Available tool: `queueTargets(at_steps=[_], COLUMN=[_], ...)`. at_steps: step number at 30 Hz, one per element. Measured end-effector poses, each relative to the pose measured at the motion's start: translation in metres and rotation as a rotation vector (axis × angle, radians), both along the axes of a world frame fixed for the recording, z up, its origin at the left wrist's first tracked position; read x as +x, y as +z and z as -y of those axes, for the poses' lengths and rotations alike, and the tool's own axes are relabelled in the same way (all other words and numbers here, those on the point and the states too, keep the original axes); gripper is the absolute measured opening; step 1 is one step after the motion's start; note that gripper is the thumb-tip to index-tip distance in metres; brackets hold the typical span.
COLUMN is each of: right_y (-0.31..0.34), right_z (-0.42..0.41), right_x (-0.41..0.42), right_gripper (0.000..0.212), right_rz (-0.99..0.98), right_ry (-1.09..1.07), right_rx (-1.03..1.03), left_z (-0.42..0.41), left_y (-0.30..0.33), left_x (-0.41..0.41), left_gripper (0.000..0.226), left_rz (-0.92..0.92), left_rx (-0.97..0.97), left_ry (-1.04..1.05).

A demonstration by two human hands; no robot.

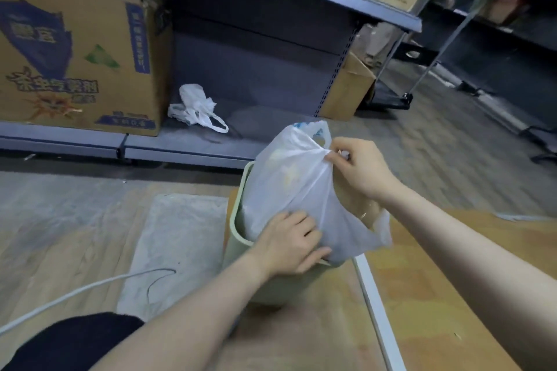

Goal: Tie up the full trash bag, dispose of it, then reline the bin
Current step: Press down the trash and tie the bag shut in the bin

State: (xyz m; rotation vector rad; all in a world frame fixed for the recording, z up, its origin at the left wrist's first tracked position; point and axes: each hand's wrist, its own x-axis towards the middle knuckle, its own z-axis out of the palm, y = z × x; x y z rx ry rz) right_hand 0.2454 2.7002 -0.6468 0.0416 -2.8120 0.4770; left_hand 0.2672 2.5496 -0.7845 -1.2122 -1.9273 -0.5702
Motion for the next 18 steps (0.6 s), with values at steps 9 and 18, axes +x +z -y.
queueTargets(at_steps=[9, 18], right_y=[0.016, 0.035], right_z=[0.011, 0.007], right_x=[-0.004, 0.019], right_gripper=[0.03, 0.025], right_rz=[0.211, -0.026], right_ry=[0.149, 0.21], right_rx=[0.124, 0.017], left_z=[-0.051, 0.019], left_y=[0.093, 0.098], left_x=[0.007, -0.015], left_gripper=[0.062, 0.051], left_rz=[-0.152, -0.288], left_rx=[0.121, -0.214], left_ry=[-0.156, -0.356])
